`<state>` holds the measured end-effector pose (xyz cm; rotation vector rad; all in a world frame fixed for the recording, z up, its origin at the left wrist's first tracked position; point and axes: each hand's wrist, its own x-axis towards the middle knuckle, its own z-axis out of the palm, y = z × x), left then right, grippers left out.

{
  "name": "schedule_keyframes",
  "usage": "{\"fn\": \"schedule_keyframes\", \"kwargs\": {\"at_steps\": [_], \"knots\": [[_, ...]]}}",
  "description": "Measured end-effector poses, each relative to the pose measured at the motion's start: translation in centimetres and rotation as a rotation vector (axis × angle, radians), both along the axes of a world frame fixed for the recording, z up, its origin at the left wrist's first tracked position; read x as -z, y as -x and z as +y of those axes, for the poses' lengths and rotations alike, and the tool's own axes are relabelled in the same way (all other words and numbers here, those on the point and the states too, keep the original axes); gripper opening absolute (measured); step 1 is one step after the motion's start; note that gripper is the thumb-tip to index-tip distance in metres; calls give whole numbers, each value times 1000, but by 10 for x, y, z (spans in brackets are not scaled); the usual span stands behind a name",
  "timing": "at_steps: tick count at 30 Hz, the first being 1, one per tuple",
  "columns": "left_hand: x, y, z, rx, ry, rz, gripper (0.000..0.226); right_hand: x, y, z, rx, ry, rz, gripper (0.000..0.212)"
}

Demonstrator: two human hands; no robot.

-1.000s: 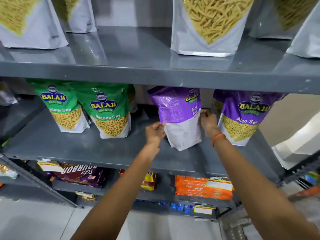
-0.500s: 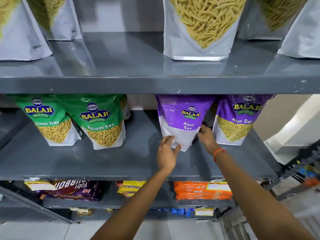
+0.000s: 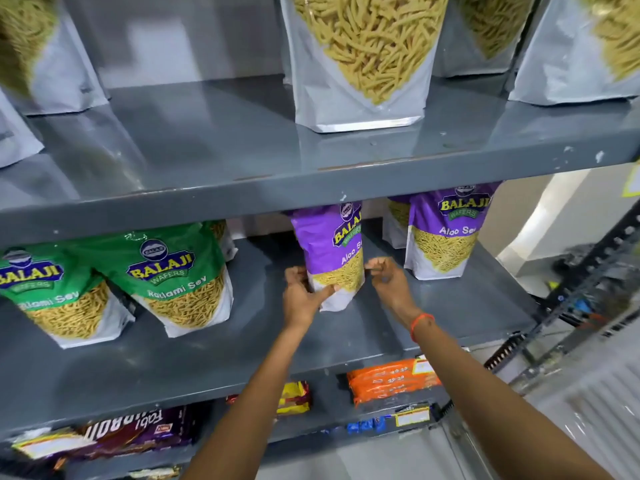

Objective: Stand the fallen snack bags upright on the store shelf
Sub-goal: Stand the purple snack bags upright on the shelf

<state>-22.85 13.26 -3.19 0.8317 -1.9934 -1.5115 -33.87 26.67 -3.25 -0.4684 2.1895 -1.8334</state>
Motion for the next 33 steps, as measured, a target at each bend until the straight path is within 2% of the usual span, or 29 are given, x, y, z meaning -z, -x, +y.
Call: {"fn": "schedule_keyframes", "kwargs": {"at_steps": [2, 4, 8, 12, 14, 16, 19, 22, 23, 25, 27, 29, 31, 33], "knots": [[3, -1, -10, 49, -64, 55, 65, -9, 1, -4, -80, -25, -86, 52], [5, 1, -22, 109, -80, 71, 49, -11, 0, -8, -135, -48, -135, 67], [6, 6, -38, 202, -101, 86, 42, -5, -7, -16, -105, -73, -110, 70], [4, 2, -31, 168, -39, 73, 59, 0, -12, -19, -76, -46, -89, 69], [5, -4, -17, 63, 146, 61, 83, 3, -14, -18, -10, -89, 58, 63], [3, -10, 4, -74, 468, 54, 89, 4, -18, -11, 117, -133, 308, 57], [2, -6, 40, -149, 865, 47, 75, -1, -16, 5, 206, -142, 612, 47], [3, 18, 75, -7, 1062, 90, 59, -3, -4, 28, 206, -194, 785, 45], [3, 29, 86, 58, 1027, 96, 58, -2, 2, 38, 222, -194, 796, 46], [1, 54, 106, 185, 789, 120, 62, 2, 18, 60, 338, -176, 737, 47], [-1, 82, 117, 259, 550, 90, 77, 7, 42, 82, 526, -154, 560, 54], [-2, 113, 122, 291, 325, 44, 95, 11, 73, 103, 594, -130, 362, 63], [-2, 138, 121, 331, 51, 0, 100, 14, 99, 118, 458, -107, 232, 60], [2, 154, 120, 404, -132, -8, 84, 15, 120, 126, 264, -90, 143, 47]]}}
